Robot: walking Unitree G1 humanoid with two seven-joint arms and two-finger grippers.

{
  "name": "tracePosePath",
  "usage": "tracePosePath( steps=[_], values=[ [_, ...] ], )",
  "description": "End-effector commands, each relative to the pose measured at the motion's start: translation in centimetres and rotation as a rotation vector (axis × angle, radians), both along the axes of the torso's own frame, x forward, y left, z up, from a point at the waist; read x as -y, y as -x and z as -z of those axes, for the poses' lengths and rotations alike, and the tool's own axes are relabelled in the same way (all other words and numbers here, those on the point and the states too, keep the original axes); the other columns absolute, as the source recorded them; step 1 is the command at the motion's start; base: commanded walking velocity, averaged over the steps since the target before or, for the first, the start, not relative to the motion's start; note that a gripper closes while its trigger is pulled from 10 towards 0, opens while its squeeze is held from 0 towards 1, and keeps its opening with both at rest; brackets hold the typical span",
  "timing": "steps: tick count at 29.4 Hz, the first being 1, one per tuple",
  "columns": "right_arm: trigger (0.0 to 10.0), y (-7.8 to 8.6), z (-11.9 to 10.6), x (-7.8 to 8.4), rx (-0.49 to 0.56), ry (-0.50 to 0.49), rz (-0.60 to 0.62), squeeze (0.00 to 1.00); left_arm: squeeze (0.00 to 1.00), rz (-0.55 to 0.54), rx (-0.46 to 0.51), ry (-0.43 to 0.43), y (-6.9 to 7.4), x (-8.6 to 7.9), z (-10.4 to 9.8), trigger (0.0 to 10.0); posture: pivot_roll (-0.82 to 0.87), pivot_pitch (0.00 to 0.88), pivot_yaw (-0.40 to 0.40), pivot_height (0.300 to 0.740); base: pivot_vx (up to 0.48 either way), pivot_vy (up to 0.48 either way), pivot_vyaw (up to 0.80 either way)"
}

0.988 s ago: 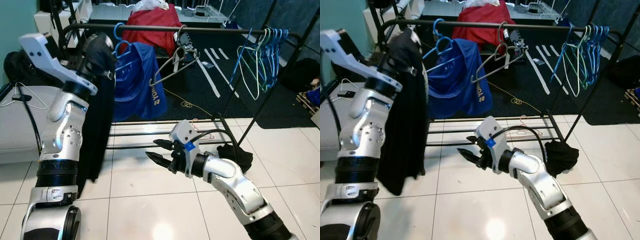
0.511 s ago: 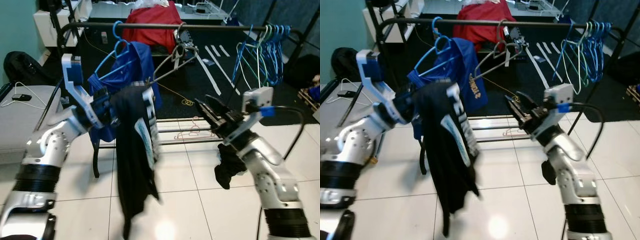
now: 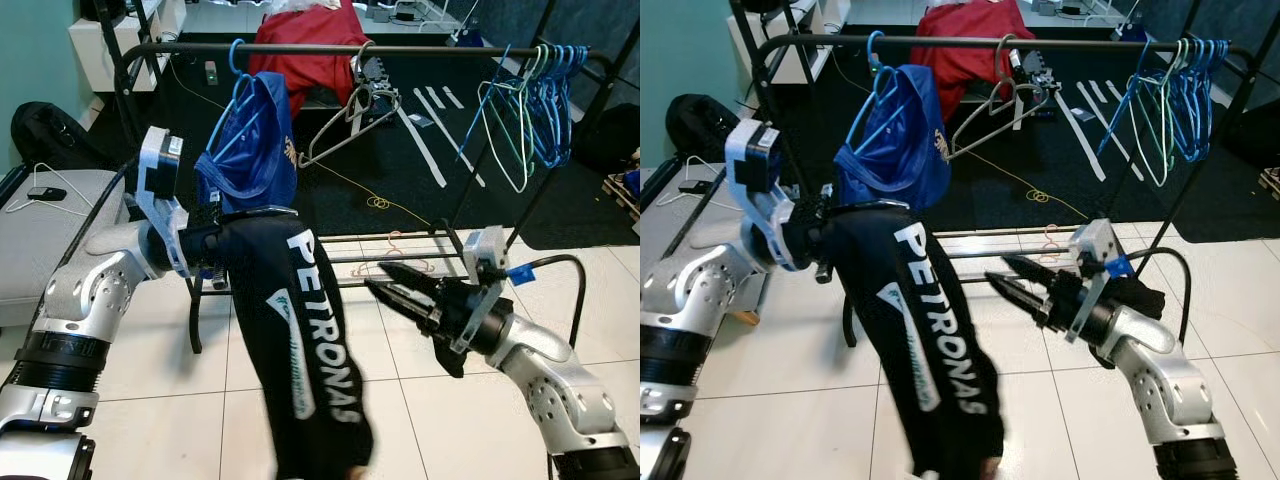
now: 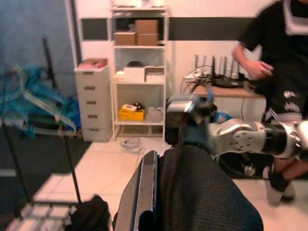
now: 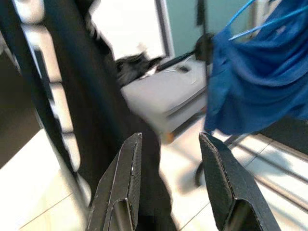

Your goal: Hang hanger

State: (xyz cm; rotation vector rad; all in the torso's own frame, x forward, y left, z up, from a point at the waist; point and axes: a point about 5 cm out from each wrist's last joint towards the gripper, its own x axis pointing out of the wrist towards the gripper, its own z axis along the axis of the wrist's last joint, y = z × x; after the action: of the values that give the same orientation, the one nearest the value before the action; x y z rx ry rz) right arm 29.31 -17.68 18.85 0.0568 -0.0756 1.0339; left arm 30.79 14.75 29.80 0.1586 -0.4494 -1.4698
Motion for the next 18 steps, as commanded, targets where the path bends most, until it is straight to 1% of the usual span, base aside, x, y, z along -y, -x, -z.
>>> tracePosePath(
  steps=[1,2,4,5,6,7,8,10,11,12,14,15,16,17,18],
  values=[
    [10.0,0.2,0.8,0.1,-0.026,0.004,-0.033,0.00,0.00,0.026,0.124,-0.037,0.7,0.6,-1.5,0.0,-0.05,0.204,-0.007,0.740,0.000,0.000,0.00],
    [10.0,0.2,0.8,0.1,-0.026,0.004,-0.033,0.00,0.00,0.026,0.124,-0.037,0.7,0.6,-1.5,0.0,-0.05,0.204,-0.007,0.740,0.000,0.000,0.00],
    [10.0,0.1,1.1,-0.2,-0.012,0.009,-0.084,0.00,0.00,0.012,0.336,-0.099,1.6,1.6,-2.8,0.0,-0.05,0.203,-0.010,0.740,0.000,0.000,0.00],
    [10.0,0.1,1.1,-0.2,-0.012,0.009,-0.084,0.00,0.00,0.012,0.336,-0.099,1.6,1.6,-2.8,0.0,-0.05,0.203,-0.010,0.740,0.000,0.000,0.00],
    [10.0,-0.1,1.1,-0.1,0.003,0.011,-0.092,0.00,0.01,-0.001,0.462,-0.142,2.1,2.1,-3.2,0.0,-0.05,0.203,-0.010,0.740,0.000,0.000,0.00],
    [10.0,-0.4,0.9,0.0,0.025,0.018,-0.086,0.00,0.00,-0.005,0.544,-0.185,2.3,2.4,-3.2,0.0,-0.05,0.200,-0.012,0.740,0.000,0.000,0.00],
    [10.0,-0.4,0.9,0.0,0.025,0.018,-0.086,0.00,0.00,-0.005,0.544,-0.185,2.3,2.4,-3.2,0.0,-0.05,0.200,-0.012,0.740,0.000,0.000,0.00],
    [10.0,-1.0,0.5,0.5,0.082,0.038,-0.061,0.00,0.01,-0.016,0.636,-0.260,2.4,2.7,-2.7,0.0,-0.04,0.196,-0.012,0.740,0.000,0.000,0.00],
    [10.0,-1.0,0.5,0.5,0.082,0.038,-0.061,0.00,0.01,-0.016,0.636,-0.260,2.4,2.7,-2.7,0.0,-0.04,0.196,-0.012,0.740,0.000,0.000,0.00],
    [10.0,-1.2,0.2,0.6,0.122,0.053,-0.048,0.00,0.02,-0.044,0.686,-0.273,2.2,2.7,-2.4,0.0,-0.04,0.194,-0.011,0.740,0.000,0.000,0.00],
    [10.0,-1.2,0.2,0.6,0.122,0.053,-0.048,0.00,0.02,-0.044,0.686,-0.273,2.2,2.7,-2.4,0.0,-0.04,0.194,-0.011,0.740,0.000,0.000,0.00],
    [10.0,-1.3,0.0,0.7,0.149,0.069,-0.045,0.00,0.05,-0.088,0.730,-0.281,1.9,2.7,-2.0,0.0,-0.04,0.191,-0.009,0.740,0.000,0.000,0.00],
    [10.0,-1.4,0.0,0.7,0.165,0.096,-0.050,0.00,0.16,-0.119,0.756,-0.295,1.6,2.7,-1.4,0.0,-0.04,0.189,-0.009,0.740,0.000,0.000,0.00],
    [10.0,-1.4,0.0,0.7,0.165,0.096,-0.050,0.00,0.16,-0.119,0.756,-0.295,1.6,2.7,-1.4,0.0,-0.04,0.189,-0.009,0.740,0.000,0.000,0.00],
    [10.0,-1.4,0.1,0.7,0.171,0.130,-0.055,0.00,0.25,-0.155,0.787,-0.289,1.3,2.6,-0.9,0.0,-0.04,0.186,-0.010,0.740,0.000,0.000,0.00]
  ],
)
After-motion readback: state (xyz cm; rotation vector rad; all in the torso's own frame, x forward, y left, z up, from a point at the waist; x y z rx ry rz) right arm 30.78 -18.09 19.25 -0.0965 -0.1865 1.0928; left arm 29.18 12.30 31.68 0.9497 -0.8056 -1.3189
